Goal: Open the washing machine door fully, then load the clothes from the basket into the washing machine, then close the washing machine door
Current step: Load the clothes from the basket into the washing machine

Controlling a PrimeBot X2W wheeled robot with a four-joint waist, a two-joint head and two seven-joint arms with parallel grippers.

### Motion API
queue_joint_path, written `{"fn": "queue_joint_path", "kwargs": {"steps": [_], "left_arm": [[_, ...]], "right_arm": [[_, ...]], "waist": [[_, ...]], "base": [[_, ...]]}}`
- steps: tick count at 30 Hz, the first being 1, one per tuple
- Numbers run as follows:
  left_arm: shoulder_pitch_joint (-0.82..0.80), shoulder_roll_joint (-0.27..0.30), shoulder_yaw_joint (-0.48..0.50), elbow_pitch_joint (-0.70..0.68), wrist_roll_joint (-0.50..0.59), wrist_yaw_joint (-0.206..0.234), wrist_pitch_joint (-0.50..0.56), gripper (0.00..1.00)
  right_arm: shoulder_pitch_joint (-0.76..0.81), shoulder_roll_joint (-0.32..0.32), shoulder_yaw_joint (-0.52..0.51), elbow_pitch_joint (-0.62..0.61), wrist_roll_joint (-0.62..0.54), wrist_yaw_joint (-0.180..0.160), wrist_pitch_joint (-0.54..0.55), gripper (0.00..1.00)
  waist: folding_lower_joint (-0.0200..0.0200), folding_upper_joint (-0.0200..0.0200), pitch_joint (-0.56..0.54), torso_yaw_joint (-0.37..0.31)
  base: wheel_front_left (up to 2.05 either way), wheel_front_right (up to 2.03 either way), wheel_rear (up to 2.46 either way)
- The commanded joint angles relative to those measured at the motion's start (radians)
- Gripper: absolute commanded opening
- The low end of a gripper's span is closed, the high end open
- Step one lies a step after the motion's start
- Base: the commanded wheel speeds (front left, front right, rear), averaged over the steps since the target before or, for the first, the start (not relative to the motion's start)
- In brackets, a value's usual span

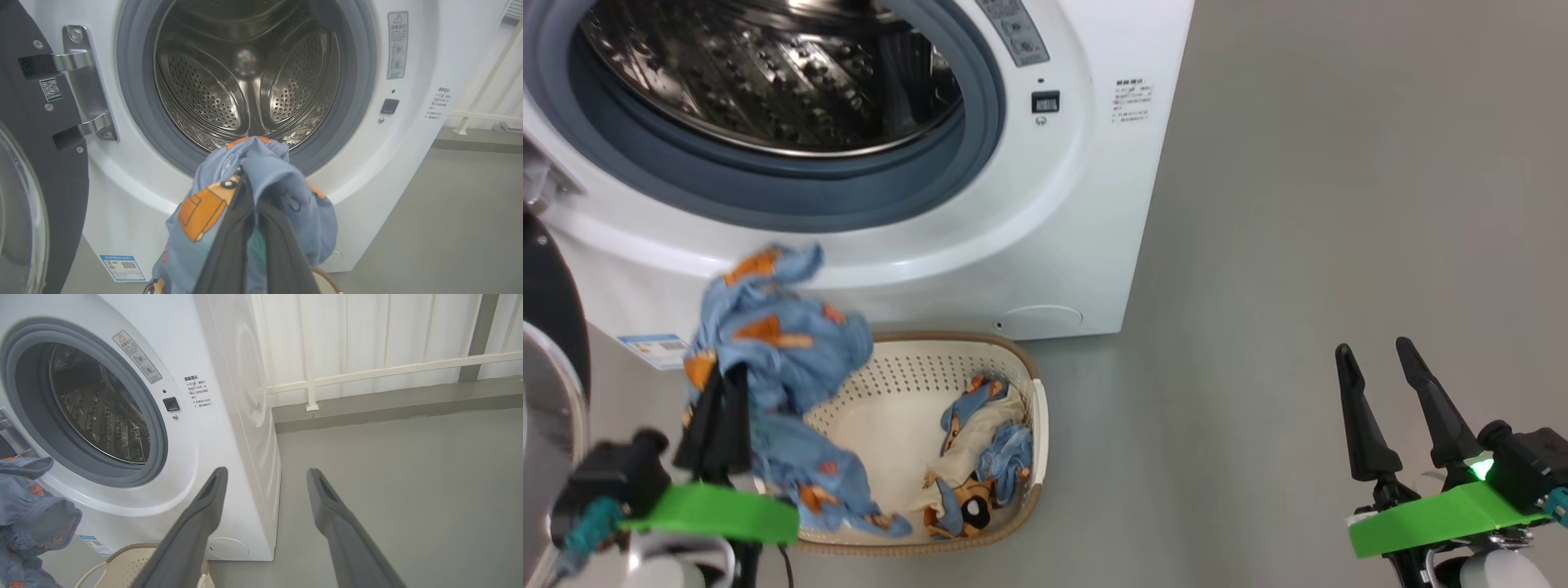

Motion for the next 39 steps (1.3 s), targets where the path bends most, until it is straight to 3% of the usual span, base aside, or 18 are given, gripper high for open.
{"fn": "queue_joint_path", "kwargs": {"steps": [1,10,22,39], "left_arm": [[-0.054,0.032,0.038,-0.028,-0.008,0.007,0.004,0.0],[-0.271,0.065,0.059,0.057,-0.024,0.009,0.011,0.0],[-0.587,0.115,0.029,0.309,0.014,-0.01,-0.003,0.0],[-1.067,0.15,-0.036,0.816,0.034,-0.06,-0.014,0.0]], "right_arm": [[-0.03,-0.006,0.016,-0.027,0.003,0.006,-0.008,1.0],[-0.077,0.007,0.018,-0.033,0.002,0.006,-0.008,1.0],[-0.14,0.022,0.022,-0.04,0.003,0.006,-0.008,1.0],[-0.224,0.059,0.033,-0.044,0.015,0.006,-0.008,1.0]], "waist": [[-0.0001,0.0,0.022,-0.005],[-0.0001,0.0,0.108,-0.025],[-0.0001,0.0,0.22,-0.057],[-0.0001,0.0,0.366,-0.142]], "base": [[0.0,0.0,0.0],[0.0,0.0,0.0],[0.0,0.0,0.0],[0.0,0.0,0.0]]}}
